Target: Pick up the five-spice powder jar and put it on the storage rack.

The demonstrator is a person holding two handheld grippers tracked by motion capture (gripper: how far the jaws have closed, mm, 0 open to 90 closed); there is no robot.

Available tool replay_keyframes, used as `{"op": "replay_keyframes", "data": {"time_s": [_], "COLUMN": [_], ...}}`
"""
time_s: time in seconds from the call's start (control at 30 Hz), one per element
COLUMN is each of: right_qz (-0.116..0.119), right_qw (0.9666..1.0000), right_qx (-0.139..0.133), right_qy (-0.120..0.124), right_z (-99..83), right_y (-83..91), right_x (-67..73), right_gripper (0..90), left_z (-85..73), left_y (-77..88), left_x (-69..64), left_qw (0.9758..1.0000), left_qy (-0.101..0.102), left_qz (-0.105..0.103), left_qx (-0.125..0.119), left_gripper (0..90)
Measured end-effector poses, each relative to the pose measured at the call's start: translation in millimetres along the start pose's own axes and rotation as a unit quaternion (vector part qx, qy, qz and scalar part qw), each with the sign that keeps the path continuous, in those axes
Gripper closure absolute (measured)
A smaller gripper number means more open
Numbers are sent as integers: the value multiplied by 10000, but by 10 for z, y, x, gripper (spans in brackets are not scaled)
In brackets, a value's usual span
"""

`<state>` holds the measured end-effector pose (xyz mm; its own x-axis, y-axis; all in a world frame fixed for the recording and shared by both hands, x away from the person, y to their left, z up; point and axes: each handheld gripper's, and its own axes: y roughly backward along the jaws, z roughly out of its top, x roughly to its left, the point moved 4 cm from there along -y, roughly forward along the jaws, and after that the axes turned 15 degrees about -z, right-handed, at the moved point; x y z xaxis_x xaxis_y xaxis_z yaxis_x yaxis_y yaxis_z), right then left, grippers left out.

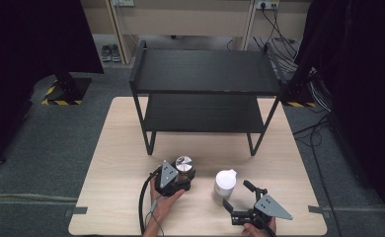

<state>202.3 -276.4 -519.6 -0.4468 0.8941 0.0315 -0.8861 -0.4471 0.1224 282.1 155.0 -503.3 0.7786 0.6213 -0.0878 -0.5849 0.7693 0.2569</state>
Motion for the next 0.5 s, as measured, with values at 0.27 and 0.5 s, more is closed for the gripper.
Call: {"op": "replay_keyframes", "data": {"time_s": [0.27,0.5], "right_qz": [2,-1], "right_qw": [10000,10000], "right_qx": [-5,-7], "right_qy": [-2,-9], "right_z": [-2,-2], "right_y": [0,1], "right_x": [-2,-3], "right_gripper": [4,4], "left_z": [-2,1], "left_y": [18,33], "left_x": [7,18], "left_qw": [10000,10000], "left_qy": [-7,17], "left_qz": [-37,-95], "left_qx": [-3,0], "left_gripper": [302,302]}}
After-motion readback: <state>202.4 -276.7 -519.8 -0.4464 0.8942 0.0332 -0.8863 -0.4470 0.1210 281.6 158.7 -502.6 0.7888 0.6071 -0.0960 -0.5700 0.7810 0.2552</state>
